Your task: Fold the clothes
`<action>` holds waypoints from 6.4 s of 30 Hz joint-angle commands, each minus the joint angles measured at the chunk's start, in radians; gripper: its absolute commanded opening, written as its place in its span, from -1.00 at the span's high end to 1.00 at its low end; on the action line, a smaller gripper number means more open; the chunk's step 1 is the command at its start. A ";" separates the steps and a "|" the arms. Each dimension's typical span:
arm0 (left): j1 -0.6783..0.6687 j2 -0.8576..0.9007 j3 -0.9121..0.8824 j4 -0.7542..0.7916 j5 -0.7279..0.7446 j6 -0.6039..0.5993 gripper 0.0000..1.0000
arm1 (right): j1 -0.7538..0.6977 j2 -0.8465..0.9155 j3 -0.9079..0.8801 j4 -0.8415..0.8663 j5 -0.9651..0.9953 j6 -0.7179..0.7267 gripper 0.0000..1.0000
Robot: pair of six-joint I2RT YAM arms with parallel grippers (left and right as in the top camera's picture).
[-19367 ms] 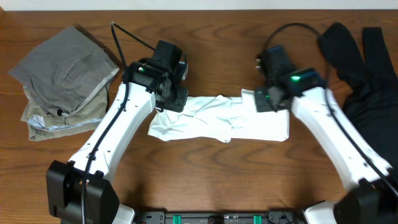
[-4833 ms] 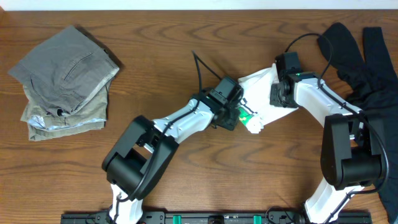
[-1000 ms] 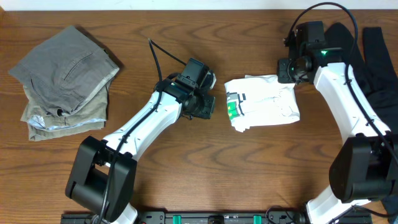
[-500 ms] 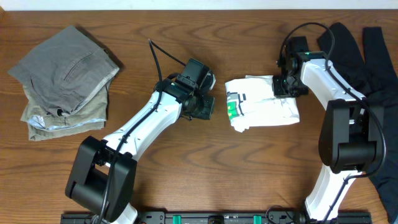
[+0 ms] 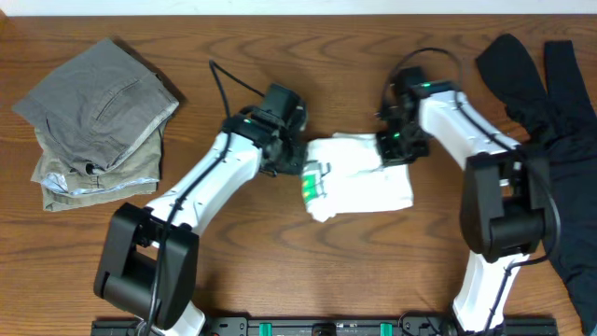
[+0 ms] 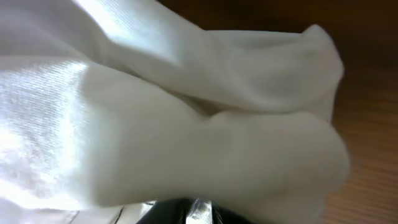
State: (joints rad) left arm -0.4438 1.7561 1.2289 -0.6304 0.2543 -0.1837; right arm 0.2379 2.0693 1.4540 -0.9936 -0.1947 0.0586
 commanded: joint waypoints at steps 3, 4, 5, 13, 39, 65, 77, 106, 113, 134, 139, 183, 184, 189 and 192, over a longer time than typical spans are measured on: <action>0.062 -0.001 -0.002 0.014 -0.020 0.011 0.52 | 0.100 0.046 -0.022 0.003 -0.086 -0.068 0.74; 0.070 -0.001 -0.002 0.028 -0.020 0.023 0.52 | 0.109 0.046 -0.022 0.009 -0.045 -0.068 0.74; 0.077 -0.001 -0.002 0.046 -0.020 0.031 0.51 | 0.116 0.046 -0.022 0.019 -0.008 -0.068 0.75; 0.098 -0.001 -0.002 0.174 -0.024 0.054 0.25 | 0.117 -0.024 0.035 0.016 0.062 -0.067 0.72; 0.098 0.165 -0.002 0.227 0.006 0.153 0.05 | 0.231 -0.291 -0.177 -0.094 -0.027 -0.001 0.61; 0.085 0.190 -0.054 -0.173 0.132 0.066 0.58 | 0.185 -0.291 -0.443 0.589 0.315 0.051 0.30; 0.013 0.155 -0.053 -0.172 0.103 0.051 0.70 | 0.167 -0.313 -0.435 0.673 0.300 -0.003 0.23; 0.104 0.090 -0.053 0.151 0.285 0.152 -0.35 | 0.180 -0.155 -0.435 0.589 0.045 -0.007 0.42; 0.104 0.158 -0.053 0.176 0.230 0.176 -0.36 | 0.179 -0.150 -0.435 0.566 0.130 0.008 0.46; 0.087 0.297 -0.053 0.231 0.389 0.180 -0.15 | 0.180 -0.150 -0.435 0.548 0.123 0.016 0.46; 0.064 0.294 -0.053 0.272 0.495 0.200 0.23 | 0.180 -0.150 -0.435 0.547 0.122 0.016 0.46; 0.669 0.041 0.369 0.202 -0.274 0.394 0.88 | 0.115 -0.749 -0.353 0.201 0.138 0.012 0.16; 0.682 0.042 0.368 0.206 -0.274 0.392 0.88 | 0.115 -0.749 -0.353 0.200 0.138 0.012 0.16; 0.753 0.043 0.368 0.237 -0.261 0.347 0.88 | 0.115 -0.749 -0.353 0.200 0.139 0.012 0.15; 0.790 0.043 0.368 0.248 -0.220 0.300 0.88 | 0.115 -0.749 -0.353 0.199 0.138 0.013 0.16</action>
State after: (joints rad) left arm 0.3145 1.8107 1.5734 -0.3958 0.0044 0.1734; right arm 0.3580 1.3209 1.0931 -0.7925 -0.0666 0.0822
